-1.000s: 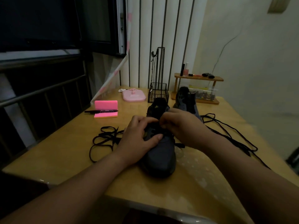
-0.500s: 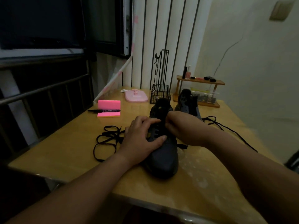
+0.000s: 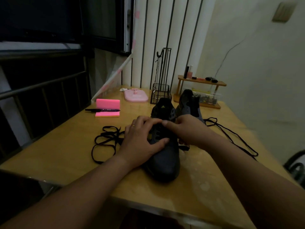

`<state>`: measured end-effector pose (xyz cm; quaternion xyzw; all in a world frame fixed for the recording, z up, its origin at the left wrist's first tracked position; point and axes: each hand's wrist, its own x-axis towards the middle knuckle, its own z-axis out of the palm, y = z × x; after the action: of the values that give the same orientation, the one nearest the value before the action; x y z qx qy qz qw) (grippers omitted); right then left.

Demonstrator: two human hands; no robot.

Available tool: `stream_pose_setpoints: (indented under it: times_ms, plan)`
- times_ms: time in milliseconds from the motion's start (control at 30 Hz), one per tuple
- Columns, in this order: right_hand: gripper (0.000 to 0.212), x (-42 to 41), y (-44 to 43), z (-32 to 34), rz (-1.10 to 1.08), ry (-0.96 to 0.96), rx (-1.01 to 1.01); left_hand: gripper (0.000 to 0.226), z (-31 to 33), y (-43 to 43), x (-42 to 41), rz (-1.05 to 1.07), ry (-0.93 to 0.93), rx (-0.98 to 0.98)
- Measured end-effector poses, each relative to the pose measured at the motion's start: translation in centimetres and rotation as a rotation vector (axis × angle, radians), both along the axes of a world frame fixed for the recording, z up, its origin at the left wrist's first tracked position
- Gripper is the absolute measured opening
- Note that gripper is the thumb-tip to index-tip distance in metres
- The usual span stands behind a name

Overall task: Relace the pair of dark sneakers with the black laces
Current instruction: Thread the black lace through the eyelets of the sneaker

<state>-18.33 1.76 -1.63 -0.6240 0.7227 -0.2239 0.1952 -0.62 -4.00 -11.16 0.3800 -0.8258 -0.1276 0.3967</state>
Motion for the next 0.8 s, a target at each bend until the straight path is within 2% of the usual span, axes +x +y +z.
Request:
stream_pose_setpoints:
  times_ms: [67, 133, 167, 300, 367, 433, 533, 567, 633, 667, 700, 800]
  plan:
    - [0.030, 0.3, -0.6, 1.0, 0.051, 0.133, 0.038, 0.065, 0.0, 0.0, 0.1, -0.008, -0.006, 0.016]
    - [0.026, -0.2, -0.7, 1.3, 0.071, 0.082, 0.080, 0.066, 0.0, -0.1, 0.1, -0.003, -0.009, 0.024]
    - [0.026, -0.6, -0.4, 1.3, 0.076, -0.030, 0.087, 0.065, 0.0, -0.1, 0.0, 0.002, -0.006, 0.025]
    - [0.020, -2.0, 1.7, -1.0, 0.112, -0.679, 0.039, 0.065, 0.0, -0.1, -0.1, 0.010, 0.009, 0.033]
    - [0.020, -2.2, 2.1, -2.4, 0.035, -0.800, 0.036, 0.065, -0.1, -0.1, -0.2, 0.018, 0.004, 0.021]
    - [0.030, -2.1, 1.7, -2.8, -0.078, -0.763, 0.074, 0.066, -0.1, -0.2, -0.2, 0.024, -0.001, 0.022]
    - [0.058, -1.4, 0.5, -1.3, -0.092, -0.481, 0.121, 0.067, -0.1, -0.2, -0.1, 0.013, -0.008, 0.030]
    - [0.058, -1.1, 0.2, -0.6, -0.054, -0.338, 0.119, 0.067, -0.1, -0.2, -0.1, 0.010, -0.009, 0.028]
    - [0.040, -0.8, 0.0, 0.4, 0.039, -0.117, 0.089, 0.067, -0.1, -0.3, -0.1, 0.007, -0.008, 0.028]
    - [0.031, -0.9, 0.0, 0.5, 0.080, -0.124, 0.070, 0.067, -0.1, -0.3, -0.1, 0.008, -0.001, 0.032]
    - [0.027, -1.2, 0.2, 0.4, 0.111, -0.212, 0.043, 0.067, -0.2, -0.3, -0.1, 0.011, 0.008, 0.035]
    - [0.024, -2.3, 1.5, -1.2, 0.154, -0.672, -0.110, 0.066, -0.3, -0.3, -0.1, 0.013, 0.024, 0.030]
